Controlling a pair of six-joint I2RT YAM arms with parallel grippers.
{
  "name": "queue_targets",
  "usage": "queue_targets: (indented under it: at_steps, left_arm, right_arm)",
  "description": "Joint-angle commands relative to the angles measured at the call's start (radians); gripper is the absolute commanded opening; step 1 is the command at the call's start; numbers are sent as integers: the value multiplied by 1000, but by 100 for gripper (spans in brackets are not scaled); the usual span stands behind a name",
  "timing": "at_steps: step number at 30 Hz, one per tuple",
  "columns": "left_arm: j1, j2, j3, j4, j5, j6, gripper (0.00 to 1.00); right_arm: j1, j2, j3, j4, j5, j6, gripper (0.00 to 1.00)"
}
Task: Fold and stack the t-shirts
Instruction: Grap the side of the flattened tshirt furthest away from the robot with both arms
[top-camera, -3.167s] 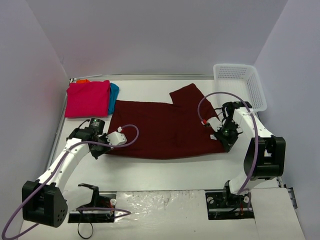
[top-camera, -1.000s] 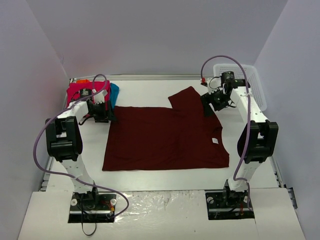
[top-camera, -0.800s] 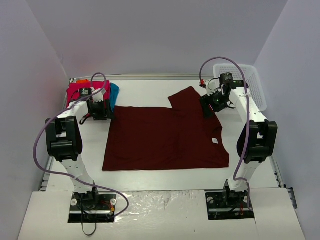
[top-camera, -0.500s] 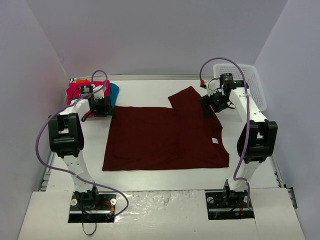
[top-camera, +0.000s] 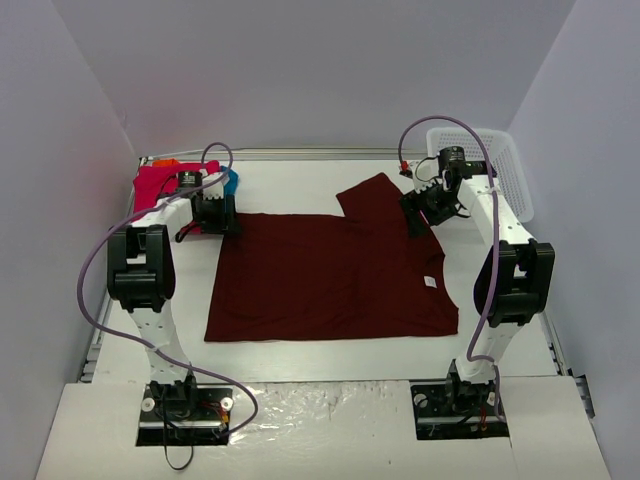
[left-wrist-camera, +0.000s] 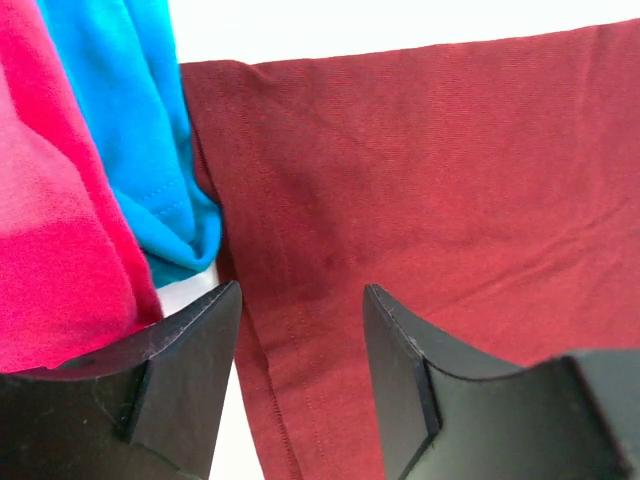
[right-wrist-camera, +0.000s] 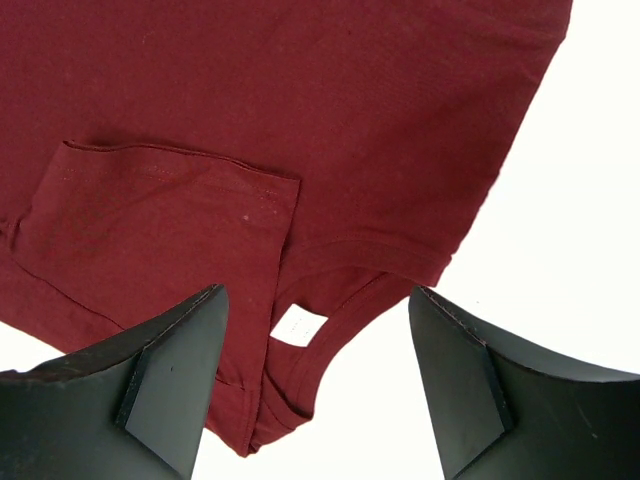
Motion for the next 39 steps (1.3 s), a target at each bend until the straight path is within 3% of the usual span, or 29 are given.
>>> queue_targets:
  at_steps: [1, 12, 23, 39]
  left_arm:
    - [-3, -21, -1, 16, -42, 28, 50]
    - [-6, 77, 172, -38, -50, 53, 47]
    - [-41, 92, 182, -24, -41, 35, 47]
    - [-43, 161, 277, -37, -145, 81, 47]
  right_arm:
    - [10, 14, -4, -15, 12, -8, 69]
    - [19, 24, -9, -16, 32, -8, 70]
    - [22, 42, -4, -18, 48, -6, 70]
    - [32, 54, -13, -19, 55, -13, 72]
